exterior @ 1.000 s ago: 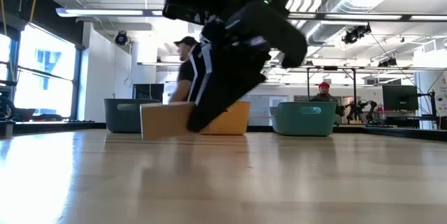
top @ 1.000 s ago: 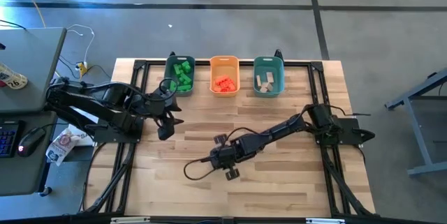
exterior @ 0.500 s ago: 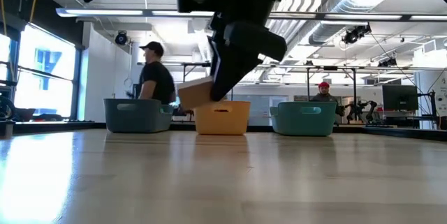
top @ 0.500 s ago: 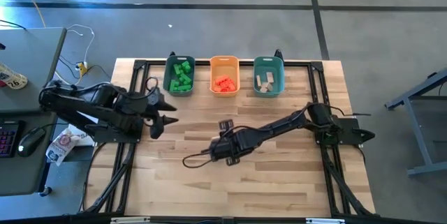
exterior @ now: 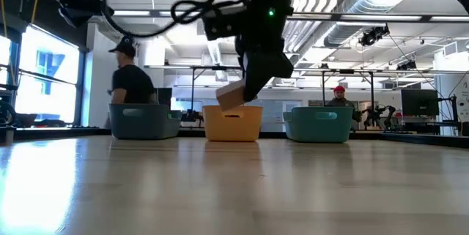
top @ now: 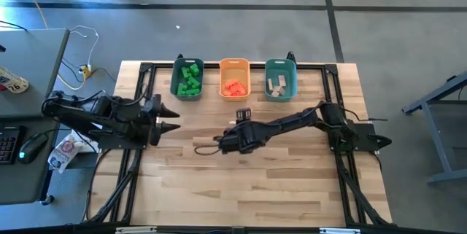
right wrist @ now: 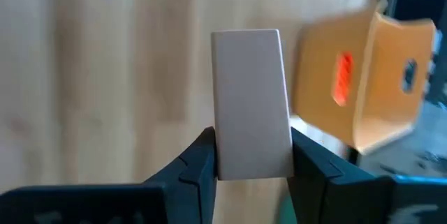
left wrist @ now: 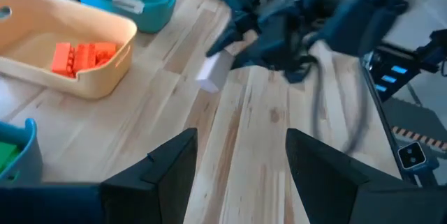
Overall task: Sort & place blocks by color
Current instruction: Put the brown blocks into the green bin
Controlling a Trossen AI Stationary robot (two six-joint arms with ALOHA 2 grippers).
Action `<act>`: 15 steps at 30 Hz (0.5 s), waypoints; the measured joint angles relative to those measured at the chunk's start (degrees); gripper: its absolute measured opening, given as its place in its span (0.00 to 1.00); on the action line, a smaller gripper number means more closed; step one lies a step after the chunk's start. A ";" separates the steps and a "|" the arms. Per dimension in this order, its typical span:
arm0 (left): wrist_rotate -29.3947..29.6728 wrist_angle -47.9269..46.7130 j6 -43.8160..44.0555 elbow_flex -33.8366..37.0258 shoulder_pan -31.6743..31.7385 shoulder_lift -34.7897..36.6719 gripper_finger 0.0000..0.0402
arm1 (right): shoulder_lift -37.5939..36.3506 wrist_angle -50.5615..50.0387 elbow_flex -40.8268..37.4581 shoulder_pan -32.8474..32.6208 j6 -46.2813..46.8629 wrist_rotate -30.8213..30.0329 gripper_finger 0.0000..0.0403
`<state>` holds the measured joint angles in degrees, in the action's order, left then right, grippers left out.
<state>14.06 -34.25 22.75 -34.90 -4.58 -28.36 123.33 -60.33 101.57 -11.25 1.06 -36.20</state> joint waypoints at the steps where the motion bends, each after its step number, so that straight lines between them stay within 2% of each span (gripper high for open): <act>1: 0.02 0.64 -0.50 0.89 -0.01 1.15 0.51 | 0.00 -1.23 0.01 0.48 0.24 -0.74 0.27; 6: -0.02 4.56 -2.89 6.40 0.00 7.48 0.51 | 0.00 -5.84 0.01 3.25 1.12 -1.39 0.27; 15: -0.02 9.04 -4.42 14.72 0.00 18.09 0.51 | -0.15 -12.59 -0.01 8.65 2.08 -6.29 0.27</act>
<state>14.04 -25.21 18.34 -20.18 -4.58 -10.27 123.18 -72.92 101.56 -2.60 3.14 -42.49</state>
